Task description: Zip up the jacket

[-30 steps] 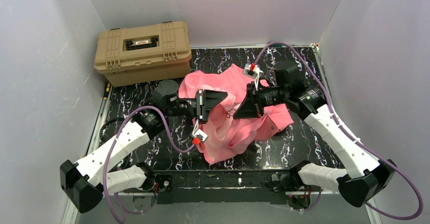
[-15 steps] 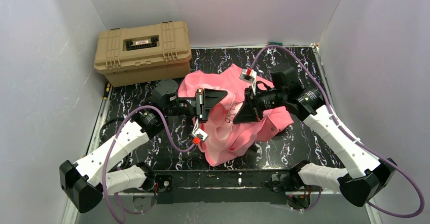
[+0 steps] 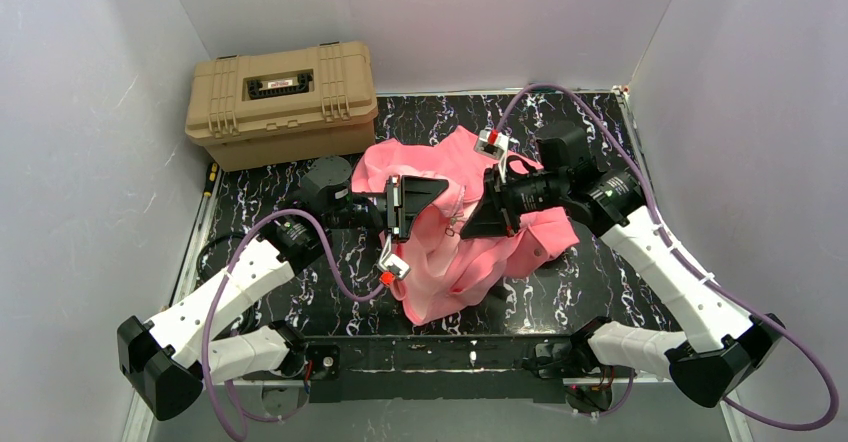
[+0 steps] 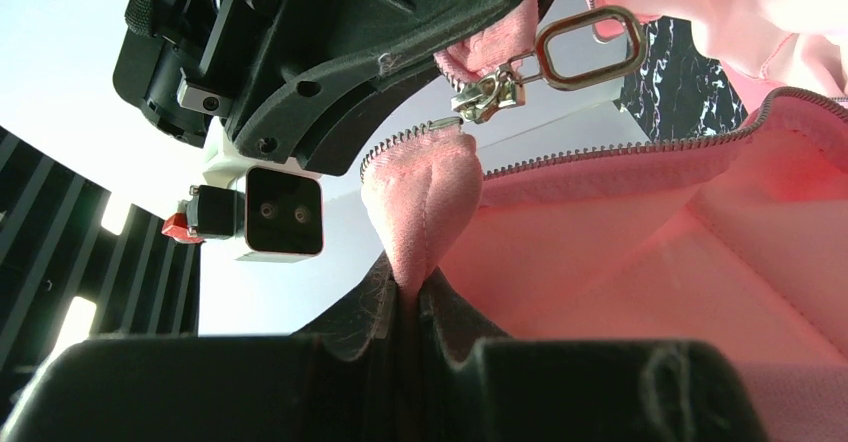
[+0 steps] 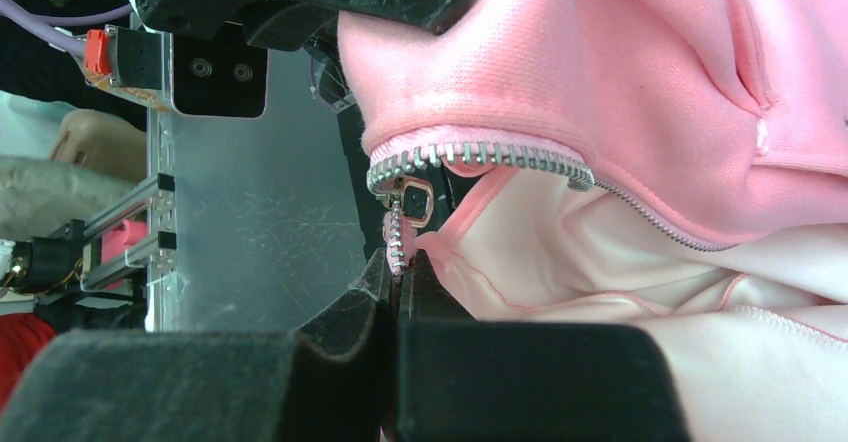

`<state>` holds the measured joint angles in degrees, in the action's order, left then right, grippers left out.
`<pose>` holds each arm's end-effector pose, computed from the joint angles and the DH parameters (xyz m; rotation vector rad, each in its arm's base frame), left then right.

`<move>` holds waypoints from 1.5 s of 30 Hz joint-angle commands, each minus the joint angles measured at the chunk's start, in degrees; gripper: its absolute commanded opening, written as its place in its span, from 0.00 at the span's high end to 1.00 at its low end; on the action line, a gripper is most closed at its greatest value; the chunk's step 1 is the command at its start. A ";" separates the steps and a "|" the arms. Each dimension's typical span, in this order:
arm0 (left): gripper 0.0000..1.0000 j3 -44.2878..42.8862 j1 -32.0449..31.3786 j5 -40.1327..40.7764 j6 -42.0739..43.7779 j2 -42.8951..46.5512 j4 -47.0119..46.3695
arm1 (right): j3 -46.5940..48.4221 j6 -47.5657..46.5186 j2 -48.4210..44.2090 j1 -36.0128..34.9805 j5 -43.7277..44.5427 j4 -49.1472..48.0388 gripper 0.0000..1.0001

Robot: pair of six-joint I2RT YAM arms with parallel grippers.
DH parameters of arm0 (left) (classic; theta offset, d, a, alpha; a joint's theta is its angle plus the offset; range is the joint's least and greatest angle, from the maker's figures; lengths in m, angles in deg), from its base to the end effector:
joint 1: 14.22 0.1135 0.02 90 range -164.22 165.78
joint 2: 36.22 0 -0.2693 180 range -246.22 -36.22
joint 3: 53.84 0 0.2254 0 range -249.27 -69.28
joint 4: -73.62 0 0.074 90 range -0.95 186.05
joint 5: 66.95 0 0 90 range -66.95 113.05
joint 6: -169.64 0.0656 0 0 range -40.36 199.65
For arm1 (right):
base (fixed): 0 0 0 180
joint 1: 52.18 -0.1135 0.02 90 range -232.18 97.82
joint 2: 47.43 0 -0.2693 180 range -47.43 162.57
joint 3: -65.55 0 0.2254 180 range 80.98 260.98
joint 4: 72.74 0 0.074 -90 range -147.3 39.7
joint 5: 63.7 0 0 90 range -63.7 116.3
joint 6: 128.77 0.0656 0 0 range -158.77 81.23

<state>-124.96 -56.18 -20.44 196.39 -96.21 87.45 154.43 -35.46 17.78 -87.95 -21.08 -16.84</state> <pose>0.1393 -0.1860 0.3845 1.5938 -0.2864 0.3972 0.1452 0.1641 0.3853 -1.0900 1.9003 1.2733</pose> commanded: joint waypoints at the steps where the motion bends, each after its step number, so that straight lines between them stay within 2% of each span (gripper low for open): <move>1: 1.00 -1.71 0.06 -1.43 1.38 1.30 -1.12 | 2.50 -0.32 0.09 -0.44 -1.23 -1.17 0.99; 45: 1.00 -1.54 0.03 -0.81 3.97 1.53 0.86 | 4.13 -0.82 -1.04 -0.52 3.25 0.77 0.99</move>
<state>-124.96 -56.18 -20.39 198.56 -96.21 88.63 155.00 -35.81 18.50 -88.21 -18.39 -16.62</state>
